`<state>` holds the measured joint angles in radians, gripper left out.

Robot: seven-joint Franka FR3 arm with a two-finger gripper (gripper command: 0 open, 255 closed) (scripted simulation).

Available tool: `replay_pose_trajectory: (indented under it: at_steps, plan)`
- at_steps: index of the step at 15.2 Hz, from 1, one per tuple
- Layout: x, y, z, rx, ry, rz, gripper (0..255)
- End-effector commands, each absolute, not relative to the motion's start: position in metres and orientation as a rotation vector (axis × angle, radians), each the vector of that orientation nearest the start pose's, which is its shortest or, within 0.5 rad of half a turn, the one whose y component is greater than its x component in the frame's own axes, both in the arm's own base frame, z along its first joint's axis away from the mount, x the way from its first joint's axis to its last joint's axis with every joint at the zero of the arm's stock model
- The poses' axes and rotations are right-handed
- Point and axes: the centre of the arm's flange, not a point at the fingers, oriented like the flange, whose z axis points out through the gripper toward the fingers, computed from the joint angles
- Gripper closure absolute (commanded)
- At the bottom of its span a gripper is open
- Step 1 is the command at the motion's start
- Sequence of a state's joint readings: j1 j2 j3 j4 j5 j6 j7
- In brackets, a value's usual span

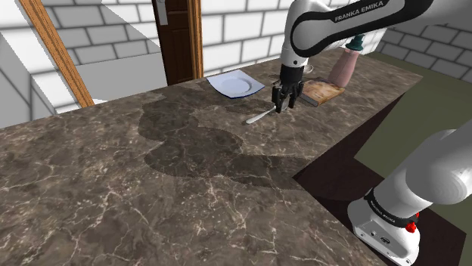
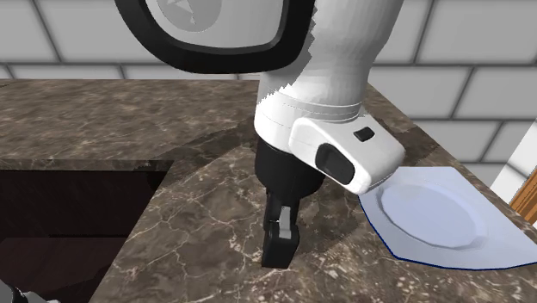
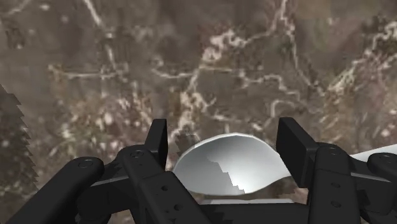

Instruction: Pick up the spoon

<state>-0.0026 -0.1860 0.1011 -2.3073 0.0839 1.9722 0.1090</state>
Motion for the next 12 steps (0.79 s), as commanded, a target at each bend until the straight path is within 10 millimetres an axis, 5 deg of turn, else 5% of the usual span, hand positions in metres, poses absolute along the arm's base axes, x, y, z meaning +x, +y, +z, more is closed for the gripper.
replay_pose_trajectory:
  at_steps: [1, 12]
  plan:
    - [0.462, 0.052, 0.419, -3.091, 0.081, 0.240, 255]
    - [0.462, 0.052, 0.477, -3.091, 0.081, 0.240, 255]
